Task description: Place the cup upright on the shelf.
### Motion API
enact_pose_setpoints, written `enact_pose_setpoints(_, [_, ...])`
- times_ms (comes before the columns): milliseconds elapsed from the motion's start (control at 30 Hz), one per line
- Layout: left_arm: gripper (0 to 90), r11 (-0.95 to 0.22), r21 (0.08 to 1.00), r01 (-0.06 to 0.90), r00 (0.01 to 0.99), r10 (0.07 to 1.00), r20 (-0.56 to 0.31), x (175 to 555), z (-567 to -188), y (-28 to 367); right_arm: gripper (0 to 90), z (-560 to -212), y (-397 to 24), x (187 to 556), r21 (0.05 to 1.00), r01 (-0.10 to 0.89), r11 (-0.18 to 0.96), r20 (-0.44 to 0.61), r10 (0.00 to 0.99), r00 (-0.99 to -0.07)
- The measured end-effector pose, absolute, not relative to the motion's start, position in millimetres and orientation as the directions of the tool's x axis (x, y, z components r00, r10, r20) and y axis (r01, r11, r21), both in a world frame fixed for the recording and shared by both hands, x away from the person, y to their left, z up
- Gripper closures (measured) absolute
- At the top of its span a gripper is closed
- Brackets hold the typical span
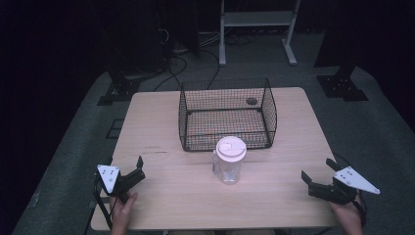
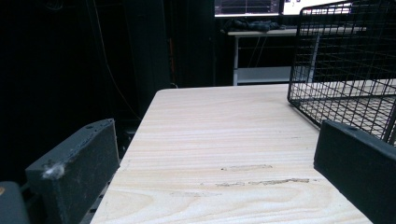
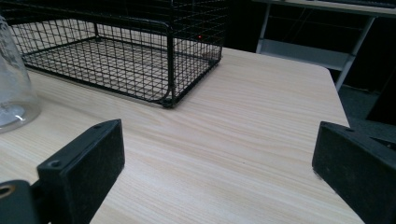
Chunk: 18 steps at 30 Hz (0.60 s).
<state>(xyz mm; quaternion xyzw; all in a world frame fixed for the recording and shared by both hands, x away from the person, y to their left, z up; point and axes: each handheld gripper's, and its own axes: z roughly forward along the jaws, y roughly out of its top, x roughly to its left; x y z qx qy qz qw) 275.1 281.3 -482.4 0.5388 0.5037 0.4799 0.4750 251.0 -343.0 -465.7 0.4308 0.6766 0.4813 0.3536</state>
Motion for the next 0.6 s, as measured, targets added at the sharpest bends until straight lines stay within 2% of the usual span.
enact_pose_setpoints(200, [0.0,-0.040,0.996,0.085,0.034,0.999,0.037,275,-482,281,1.9,-465,-340,251,0.956,0.239,0.170,-0.065,0.918,-0.391])
enact_pose_setpoints(600, [0.0,-0.039,0.996,0.084,0.039,0.999,0.036,275,-482,281,1.9,-447,-319,250,0.958,0.183,0.220,-0.110,0.874,-0.474])
